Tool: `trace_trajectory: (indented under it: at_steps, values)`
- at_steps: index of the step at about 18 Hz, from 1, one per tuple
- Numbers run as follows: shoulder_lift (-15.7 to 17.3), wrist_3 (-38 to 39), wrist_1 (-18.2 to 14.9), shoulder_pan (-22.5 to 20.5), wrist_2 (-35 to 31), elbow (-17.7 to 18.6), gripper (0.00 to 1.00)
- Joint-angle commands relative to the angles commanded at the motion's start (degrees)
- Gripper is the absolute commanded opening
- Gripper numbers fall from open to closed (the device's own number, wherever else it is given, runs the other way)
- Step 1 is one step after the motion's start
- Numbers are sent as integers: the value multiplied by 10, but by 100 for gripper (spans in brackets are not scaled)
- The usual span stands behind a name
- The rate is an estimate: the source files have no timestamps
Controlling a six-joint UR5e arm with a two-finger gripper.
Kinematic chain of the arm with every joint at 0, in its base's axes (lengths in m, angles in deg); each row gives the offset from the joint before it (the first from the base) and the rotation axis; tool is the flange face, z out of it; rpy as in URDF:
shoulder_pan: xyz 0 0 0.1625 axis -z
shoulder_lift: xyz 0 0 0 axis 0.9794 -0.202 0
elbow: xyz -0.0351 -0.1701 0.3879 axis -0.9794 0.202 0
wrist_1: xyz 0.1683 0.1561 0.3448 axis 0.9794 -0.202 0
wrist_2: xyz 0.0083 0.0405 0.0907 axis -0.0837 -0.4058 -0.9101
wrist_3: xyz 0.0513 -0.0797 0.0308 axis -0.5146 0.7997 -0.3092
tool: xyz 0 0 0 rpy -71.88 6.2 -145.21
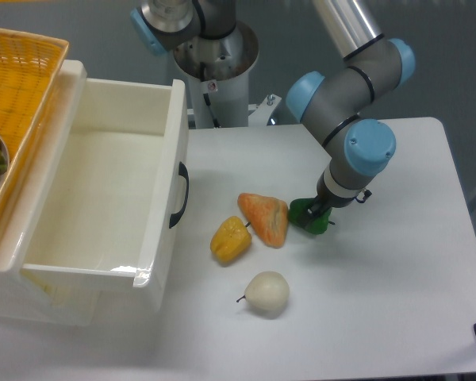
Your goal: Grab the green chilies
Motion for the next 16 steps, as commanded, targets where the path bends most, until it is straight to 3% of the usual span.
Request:
trace_trajectory:
  at_steps: [5, 16]
  values:
    - [-15, 19, -1, 1, -14, -3, 100]
    - [-14, 63, -2, 1, -18, 3, 100]
